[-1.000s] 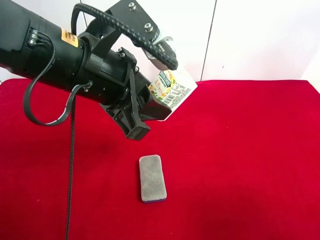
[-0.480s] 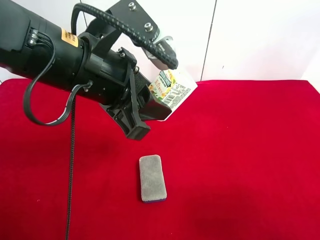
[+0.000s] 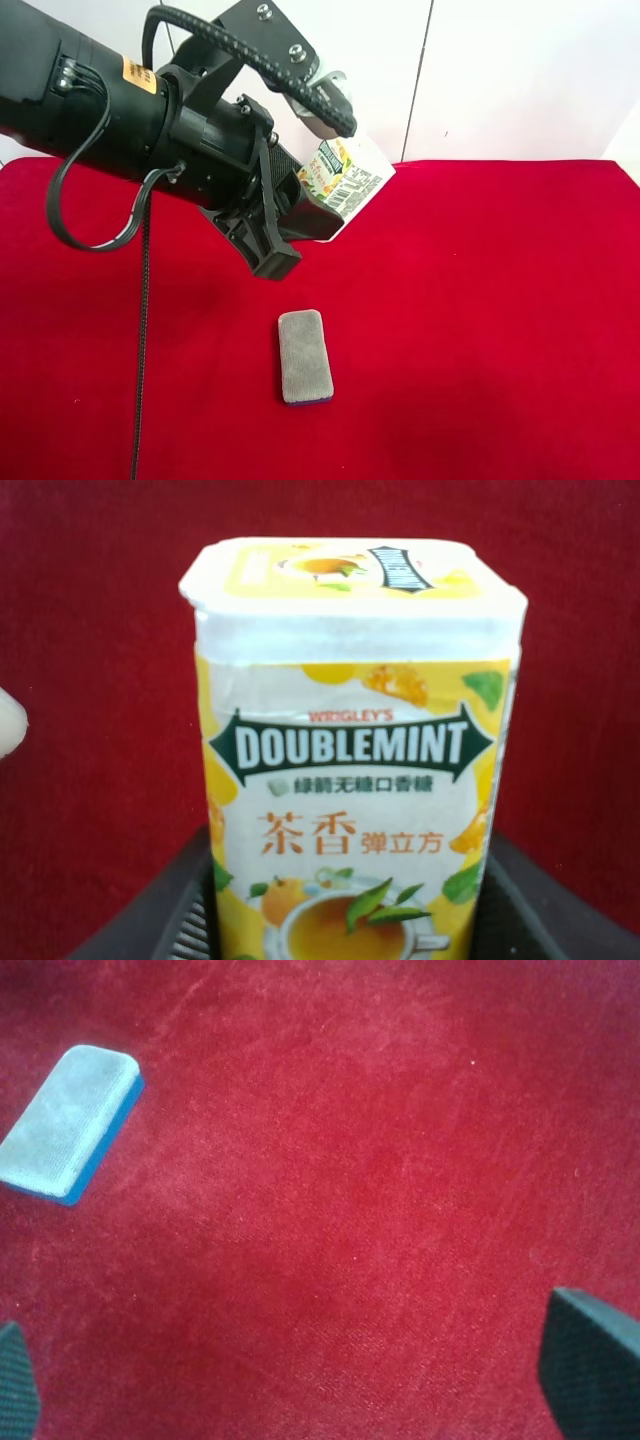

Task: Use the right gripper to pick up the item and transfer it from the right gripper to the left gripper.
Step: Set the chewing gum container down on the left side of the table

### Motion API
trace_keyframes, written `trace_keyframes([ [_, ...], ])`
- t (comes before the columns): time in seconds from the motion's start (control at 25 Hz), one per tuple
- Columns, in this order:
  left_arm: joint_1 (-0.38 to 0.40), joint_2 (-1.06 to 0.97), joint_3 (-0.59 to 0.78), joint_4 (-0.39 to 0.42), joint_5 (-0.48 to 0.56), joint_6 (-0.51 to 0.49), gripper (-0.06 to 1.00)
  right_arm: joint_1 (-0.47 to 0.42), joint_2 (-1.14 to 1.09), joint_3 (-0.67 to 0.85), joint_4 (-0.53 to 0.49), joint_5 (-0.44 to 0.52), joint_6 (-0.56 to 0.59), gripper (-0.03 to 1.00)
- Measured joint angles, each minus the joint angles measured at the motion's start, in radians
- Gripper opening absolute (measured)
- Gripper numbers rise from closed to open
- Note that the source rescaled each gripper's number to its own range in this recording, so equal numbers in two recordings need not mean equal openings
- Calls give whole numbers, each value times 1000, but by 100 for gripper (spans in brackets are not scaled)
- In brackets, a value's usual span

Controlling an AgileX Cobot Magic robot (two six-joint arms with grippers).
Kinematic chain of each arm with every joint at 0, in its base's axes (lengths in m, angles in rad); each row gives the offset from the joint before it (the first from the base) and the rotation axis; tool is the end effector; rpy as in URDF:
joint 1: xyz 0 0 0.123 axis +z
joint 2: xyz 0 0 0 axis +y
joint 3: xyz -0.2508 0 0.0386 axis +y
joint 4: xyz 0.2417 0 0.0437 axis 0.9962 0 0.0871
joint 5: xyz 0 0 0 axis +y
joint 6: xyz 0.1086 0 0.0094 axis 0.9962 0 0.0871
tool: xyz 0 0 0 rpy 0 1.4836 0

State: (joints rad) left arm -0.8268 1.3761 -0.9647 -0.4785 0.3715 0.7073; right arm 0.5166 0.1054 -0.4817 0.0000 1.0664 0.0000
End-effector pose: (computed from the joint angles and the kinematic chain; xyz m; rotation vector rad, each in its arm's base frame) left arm 0.1988 -0.2429 0.2542 1.2467 1.8893 -0.4951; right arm 0.0462 0.0262 0.2553 -0.5591 2.1162 0.2939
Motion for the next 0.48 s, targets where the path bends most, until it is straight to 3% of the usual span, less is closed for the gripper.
trace_keyframes([
  [0.48,0,0,0,0,44,0,0,0,0,0,-12,0,28,98],
])
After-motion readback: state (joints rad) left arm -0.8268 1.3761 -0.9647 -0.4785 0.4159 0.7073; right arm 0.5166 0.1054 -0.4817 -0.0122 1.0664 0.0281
